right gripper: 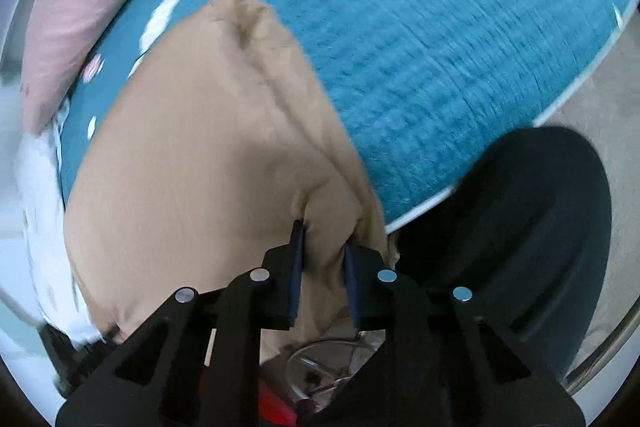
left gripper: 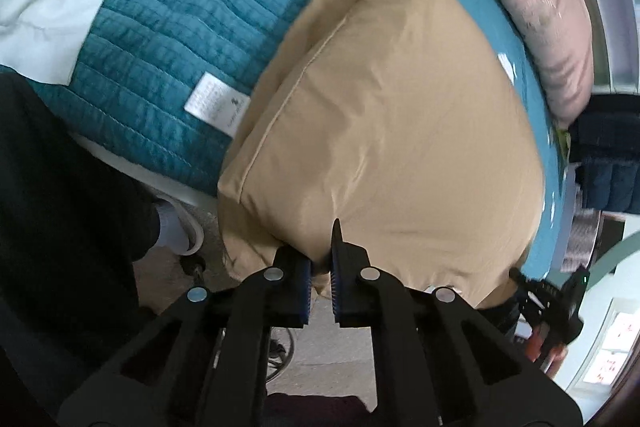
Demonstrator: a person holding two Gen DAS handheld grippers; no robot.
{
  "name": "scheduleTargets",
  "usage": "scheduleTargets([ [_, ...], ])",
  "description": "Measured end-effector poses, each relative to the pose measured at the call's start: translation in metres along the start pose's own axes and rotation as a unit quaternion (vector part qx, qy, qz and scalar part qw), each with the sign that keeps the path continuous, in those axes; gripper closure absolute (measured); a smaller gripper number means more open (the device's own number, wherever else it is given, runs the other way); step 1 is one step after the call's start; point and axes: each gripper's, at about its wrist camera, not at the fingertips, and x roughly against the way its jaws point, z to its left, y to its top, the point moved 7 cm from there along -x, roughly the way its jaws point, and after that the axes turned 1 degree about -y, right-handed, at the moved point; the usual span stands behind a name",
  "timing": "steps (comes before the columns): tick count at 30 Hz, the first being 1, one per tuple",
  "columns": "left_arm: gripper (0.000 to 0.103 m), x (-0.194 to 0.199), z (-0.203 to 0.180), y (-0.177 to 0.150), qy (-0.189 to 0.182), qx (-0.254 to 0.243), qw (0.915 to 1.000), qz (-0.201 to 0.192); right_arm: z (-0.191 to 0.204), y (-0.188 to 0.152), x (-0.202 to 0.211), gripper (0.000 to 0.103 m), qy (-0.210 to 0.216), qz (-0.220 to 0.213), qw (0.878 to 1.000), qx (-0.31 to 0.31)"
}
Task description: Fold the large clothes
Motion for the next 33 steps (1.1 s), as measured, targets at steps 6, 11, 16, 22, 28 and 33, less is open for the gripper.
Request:
scheduleTargets([
  [6, 0.082, 0.01, -0.004, -0.005, 0.044, -0.051, 0.9975, 0.02, 0.005, 0.0, 0.018, 0.059, -0.018, -0.001, 0.999, 0.027],
  [11, 0.076, 0.065, -0.018, 0.009, 0.042, -0.09, 0.9949, -0.017, 0.021, 0.03, 0.066, 0.04, 0.001, -0.062, 0.997, 0.039],
  [16, 0.063, 0.083, -0.027, 0.057, 0.027, -0.087, 0.9942, -0.058, 0.044, 0.078, 0.068, 0.04, 0.004, -0.072, 0.996, 0.06],
  [22, 0.05, 0.035, -0.04, 0.13, -0.002, -0.078, 0.9965, -0.03, 0.067, 0.125, 0.032, 0.027, 0.019, -0.05, 0.997, 0.06],
  [28, 0.027, -0.009, -0.043, 0.161, -0.029, -0.07, 0.9971, 0.003, 0.073, 0.143, -0.019, 0.02, 0.015, 0.019, 0.998, 0.056],
  [33, 0.025, -0.035, -0.033, 0.167, -0.095, -0.016, 0.9946, 0.041, 0.065, 0.143, -0.04, 0.023, 0.056, 0.051, 0.997, 0.034],
])
